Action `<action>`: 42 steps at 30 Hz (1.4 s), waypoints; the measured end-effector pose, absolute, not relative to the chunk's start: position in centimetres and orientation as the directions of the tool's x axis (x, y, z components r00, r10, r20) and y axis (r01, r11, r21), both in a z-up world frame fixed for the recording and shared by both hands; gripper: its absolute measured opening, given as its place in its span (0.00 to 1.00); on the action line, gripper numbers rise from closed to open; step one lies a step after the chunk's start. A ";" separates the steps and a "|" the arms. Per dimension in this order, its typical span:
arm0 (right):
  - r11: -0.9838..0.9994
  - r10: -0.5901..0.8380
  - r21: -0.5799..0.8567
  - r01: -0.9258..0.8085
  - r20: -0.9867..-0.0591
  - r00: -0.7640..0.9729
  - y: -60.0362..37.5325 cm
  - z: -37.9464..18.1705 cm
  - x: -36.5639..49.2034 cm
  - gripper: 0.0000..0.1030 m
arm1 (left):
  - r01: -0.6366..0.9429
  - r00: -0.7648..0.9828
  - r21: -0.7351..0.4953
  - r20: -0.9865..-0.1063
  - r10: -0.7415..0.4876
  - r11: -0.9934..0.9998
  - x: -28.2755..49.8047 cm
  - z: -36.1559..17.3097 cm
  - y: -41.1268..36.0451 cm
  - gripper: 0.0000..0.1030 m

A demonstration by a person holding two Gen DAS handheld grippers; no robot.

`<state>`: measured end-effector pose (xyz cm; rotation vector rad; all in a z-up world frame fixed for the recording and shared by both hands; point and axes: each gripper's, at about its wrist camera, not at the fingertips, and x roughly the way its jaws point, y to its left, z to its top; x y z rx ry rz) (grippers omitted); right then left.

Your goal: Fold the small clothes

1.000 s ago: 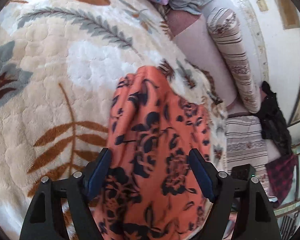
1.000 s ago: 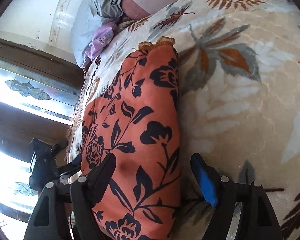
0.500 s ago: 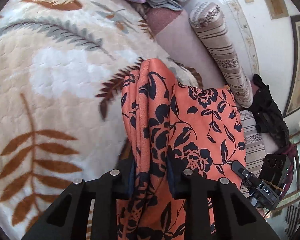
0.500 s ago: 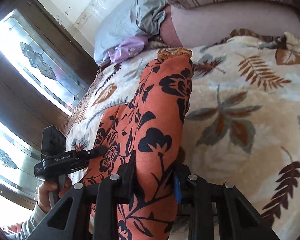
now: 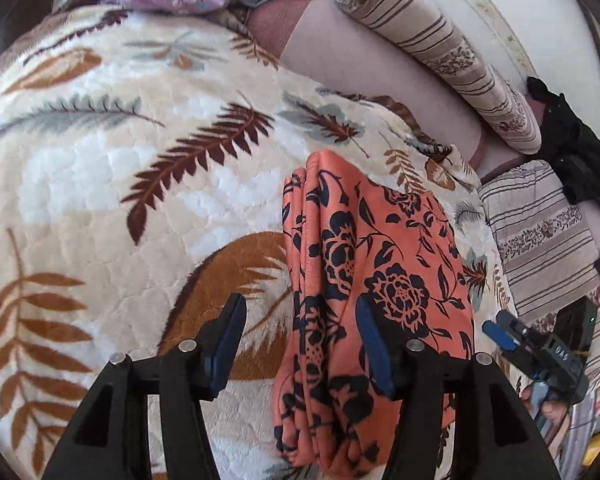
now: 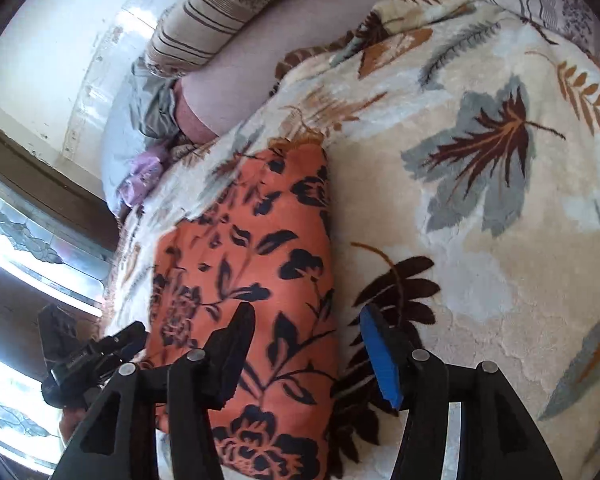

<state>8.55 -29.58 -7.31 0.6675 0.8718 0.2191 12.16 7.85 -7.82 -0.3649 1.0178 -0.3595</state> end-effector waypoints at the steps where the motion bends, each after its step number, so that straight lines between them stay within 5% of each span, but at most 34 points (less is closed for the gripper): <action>1: 0.774 0.452 0.631 0.049 -0.605 0.655 -29.0 -6.2 8.2 0.57 | 0.143 0.491 -0.441 -0.745 -0.451 0.886 11.3 -7.3 7.8 0.58; 4: 0.752 0.531 0.655 -0.074 -0.536 0.656 -26.1 -3.7 7.9 0.70 | 0.179 0.527 -0.348 -0.756 -0.388 0.920 9.6 -7.6 7.8 0.58; 7: 0.757 0.577 0.643 -0.115 -0.575 0.580 -22.5 -5.4 9.1 0.73 | 0.153 0.473 -0.257 -0.829 -0.299 0.954 9.0 -10.8 8.0 0.59; 10: 0.782 0.551 0.623 0.005 -0.695 0.462 -21.3 -10.4 10.2 0.73 | 0.125 0.484 -0.305 -0.812 -0.327 0.944 8.5 -11.8 8.9 0.61; 19: 0.840 0.476 0.541 -0.037 -0.703 0.529 -20.1 -5.8 12.5 0.73 | 0.156 0.507 -0.295 -0.795 -0.332 0.943 8.2 -11.4 9.0 0.61; 29: 0.770 0.474 0.618 0.158 -0.721 0.505 -23.3 -9.6 19.5 0.73 | 0.167 0.510 -0.285 -0.795 -0.330 0.944 8.4 -11.7 8.9 0.64; 42: 0.777 0.464 0.618 0.118 -0.690 0.555 -24.0 -7.7 19.9 0.76 | 0.156 0.548 -0.305 -0.764 -0.340 0.939 7.7 -11.0 9.8 0.69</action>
